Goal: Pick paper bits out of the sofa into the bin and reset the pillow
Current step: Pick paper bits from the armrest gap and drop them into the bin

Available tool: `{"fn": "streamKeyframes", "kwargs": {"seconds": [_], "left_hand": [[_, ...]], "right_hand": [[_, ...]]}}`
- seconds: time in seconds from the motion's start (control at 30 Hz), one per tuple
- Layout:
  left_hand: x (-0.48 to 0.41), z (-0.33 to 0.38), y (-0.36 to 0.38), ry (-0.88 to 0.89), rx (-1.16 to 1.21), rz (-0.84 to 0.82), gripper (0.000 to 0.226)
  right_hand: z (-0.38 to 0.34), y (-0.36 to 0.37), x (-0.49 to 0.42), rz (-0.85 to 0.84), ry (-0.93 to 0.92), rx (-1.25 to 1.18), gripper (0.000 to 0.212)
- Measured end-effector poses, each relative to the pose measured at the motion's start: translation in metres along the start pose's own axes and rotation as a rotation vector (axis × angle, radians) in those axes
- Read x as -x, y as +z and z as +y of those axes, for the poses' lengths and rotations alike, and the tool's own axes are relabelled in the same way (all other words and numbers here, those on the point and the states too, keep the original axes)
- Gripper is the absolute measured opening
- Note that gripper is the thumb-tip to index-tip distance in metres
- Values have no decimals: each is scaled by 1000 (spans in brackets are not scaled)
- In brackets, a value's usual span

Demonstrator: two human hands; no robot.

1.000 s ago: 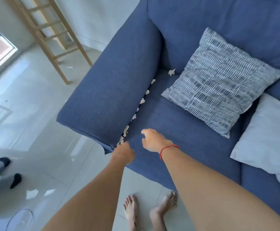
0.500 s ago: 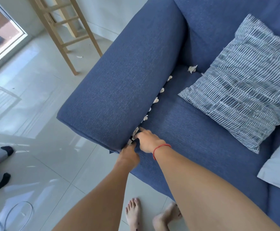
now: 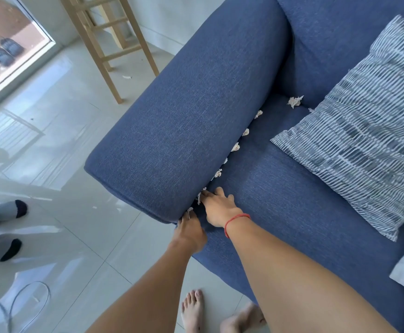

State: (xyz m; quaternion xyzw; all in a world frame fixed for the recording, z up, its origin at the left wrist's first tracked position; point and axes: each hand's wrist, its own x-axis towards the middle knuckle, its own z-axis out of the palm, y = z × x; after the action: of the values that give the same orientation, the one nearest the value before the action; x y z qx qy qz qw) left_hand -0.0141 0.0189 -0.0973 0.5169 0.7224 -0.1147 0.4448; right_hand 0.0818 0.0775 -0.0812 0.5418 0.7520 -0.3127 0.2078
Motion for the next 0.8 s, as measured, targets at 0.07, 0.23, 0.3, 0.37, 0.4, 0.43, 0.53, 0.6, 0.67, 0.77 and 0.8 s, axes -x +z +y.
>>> {"fn": "streamKeyframes", "kwargs": {"seconds": [0.07, 0.23, 0.3, 0.37, 0.4, 0.43, 0.53, 0.6, 0.67, 0.77, 0.8], "left_hand": [[3, 1, 0, 4, -6, 17, 68], [15, 9, -3, 7, 4, 136, 44], [20, 14, -6, 5, -12, 180, 38], [24, 18, -10, 5, -10, 215, 37], [27, 21, -11, 6, -7, 231, 36], [30, 23, -13, 10, -6, 245, 34], [40, 29, -20, 27, 2, 280, 24], [46, 34, -27, 20, 21, 298, 13], [51, 38, -34, 18, 41, 303, 10], [55, 44, -43, 47, 61, 336, 16], [55, 45, -45, 54, 62, 350, 18]], "right_hand": [[2, -2, 1, 42, -11, -56, 48], [11, -10, 7, 199, 92, -374, 29], [15, -14, 10, 251, 117, -476, 26], [18, -18, 15, 306, 130, -537, 20], [19, -19, 18, 328, 135, -554, 19], [20, -21, 20, 347, 137, -565, 19], [22, -28, 26, 401, 145, -620, 21], [23, -35, 29, 432, 169, -686, 20], [24, -41, 30, 451, 194, -741, 17], [27, -48, 28, 486, 246, -861, 9], [28, -50, 28, 506, 264, -896, 9]]}}
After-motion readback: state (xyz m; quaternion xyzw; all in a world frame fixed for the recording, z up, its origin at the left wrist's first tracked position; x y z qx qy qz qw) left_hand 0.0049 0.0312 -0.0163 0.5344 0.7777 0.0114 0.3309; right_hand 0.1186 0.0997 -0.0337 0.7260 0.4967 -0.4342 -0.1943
